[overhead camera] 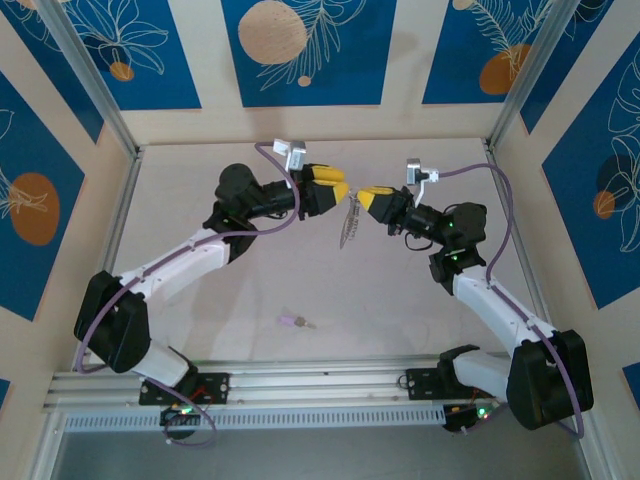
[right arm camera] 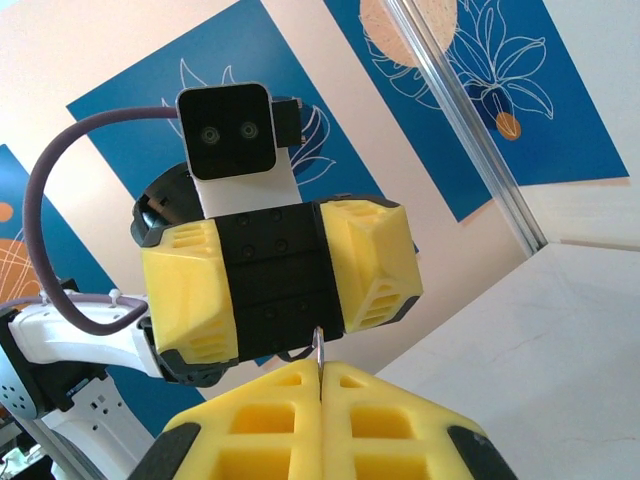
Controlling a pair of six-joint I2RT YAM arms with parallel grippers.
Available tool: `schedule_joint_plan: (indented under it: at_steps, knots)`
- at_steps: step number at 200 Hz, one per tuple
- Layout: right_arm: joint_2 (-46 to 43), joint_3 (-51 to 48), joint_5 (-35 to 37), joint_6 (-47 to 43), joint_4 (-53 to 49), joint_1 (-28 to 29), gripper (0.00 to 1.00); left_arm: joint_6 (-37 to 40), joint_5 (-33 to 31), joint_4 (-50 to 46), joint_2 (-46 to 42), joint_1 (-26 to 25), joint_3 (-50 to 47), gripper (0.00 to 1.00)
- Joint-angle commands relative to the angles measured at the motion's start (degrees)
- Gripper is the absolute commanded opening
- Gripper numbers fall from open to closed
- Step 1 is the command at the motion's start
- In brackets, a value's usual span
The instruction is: Put the keys on the keyring
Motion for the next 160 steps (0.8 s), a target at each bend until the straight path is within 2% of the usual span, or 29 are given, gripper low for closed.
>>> schedule_joint_plan:
  at_steps: [1, 57, 82, 134, 160]
  knots:
    - [-0.36, 2.17, 1.68, 0.28, 2.66, 0.42, 0.0, -0.99, 1.71, 3.56, 0.9, -0.92, -0.21, 0.5]
    - [-0.14, 2.49, 1.64, 0.44, 2.92, 0.51, 0.0, -0.82, 2.07, 3.48, 2.26, -1.46, -0.2, 0.49]
    - [-0.13, 2.43, 1.64, 0.39, 2.83, 0.49, 0.0, -0.9, 2.15, 3.78, 2.82, -1.65, -0.04, 0.44]
    - [-0.05, 2.31, 1.59, 0.26, 2.65, 0.52, 0.0, -1.13, 2.63, 4.26, 3.63, -1.98, 0.91, 0.21]
    - [-0.04, 2.23, 1.36, -0.11, 2.27, 0.56, 0.0, -1.21, 2.93, 4.45, 4.07, -2.14, 1.39, 0.04]
